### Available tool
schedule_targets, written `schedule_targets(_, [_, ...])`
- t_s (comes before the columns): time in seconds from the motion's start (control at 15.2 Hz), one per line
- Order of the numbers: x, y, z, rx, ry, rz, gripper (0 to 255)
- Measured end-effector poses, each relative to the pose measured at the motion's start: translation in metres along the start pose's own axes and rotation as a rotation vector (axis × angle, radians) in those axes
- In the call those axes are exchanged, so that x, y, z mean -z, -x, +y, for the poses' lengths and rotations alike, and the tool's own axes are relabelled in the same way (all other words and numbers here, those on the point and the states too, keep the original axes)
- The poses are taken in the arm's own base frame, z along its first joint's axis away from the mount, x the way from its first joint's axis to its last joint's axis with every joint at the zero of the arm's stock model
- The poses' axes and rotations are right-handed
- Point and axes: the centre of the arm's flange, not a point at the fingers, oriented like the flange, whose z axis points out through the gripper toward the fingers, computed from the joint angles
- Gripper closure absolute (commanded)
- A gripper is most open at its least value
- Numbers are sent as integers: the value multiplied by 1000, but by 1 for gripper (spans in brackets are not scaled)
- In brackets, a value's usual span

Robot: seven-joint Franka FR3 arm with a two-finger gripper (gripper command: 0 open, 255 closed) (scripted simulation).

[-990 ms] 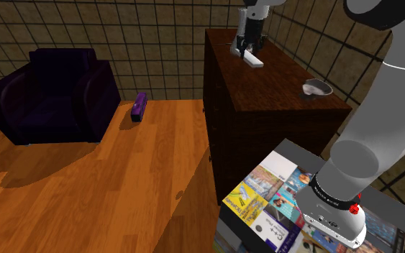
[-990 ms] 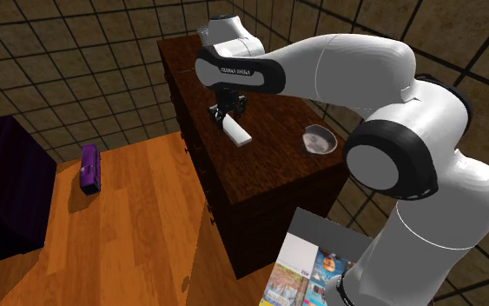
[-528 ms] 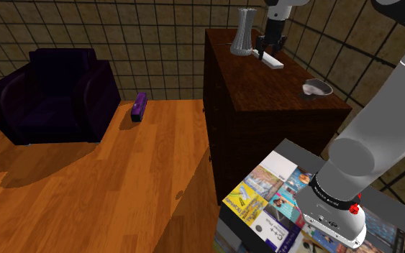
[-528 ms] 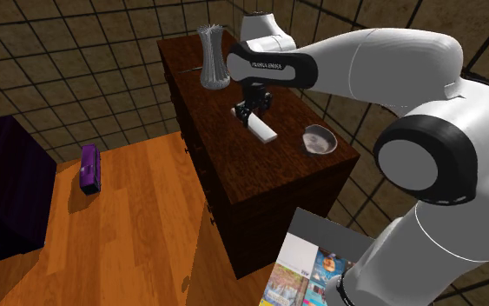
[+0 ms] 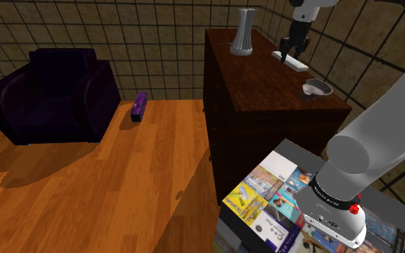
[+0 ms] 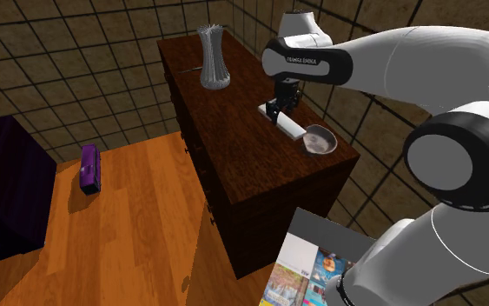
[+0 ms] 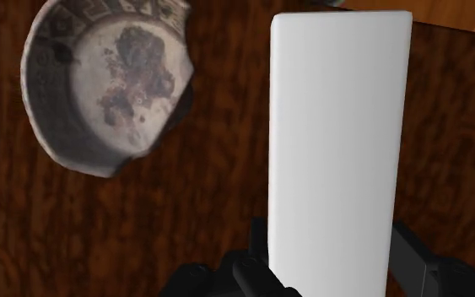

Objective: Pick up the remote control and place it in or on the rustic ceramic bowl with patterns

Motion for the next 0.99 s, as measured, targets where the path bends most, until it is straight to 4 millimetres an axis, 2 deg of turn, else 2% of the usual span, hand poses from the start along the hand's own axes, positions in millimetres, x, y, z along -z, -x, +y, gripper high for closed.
schedule_targets(0.73, [2,67,127,0,0,-1,255])
schedule_targets(0.99, [-12,74,139,1,-1,-1,255])
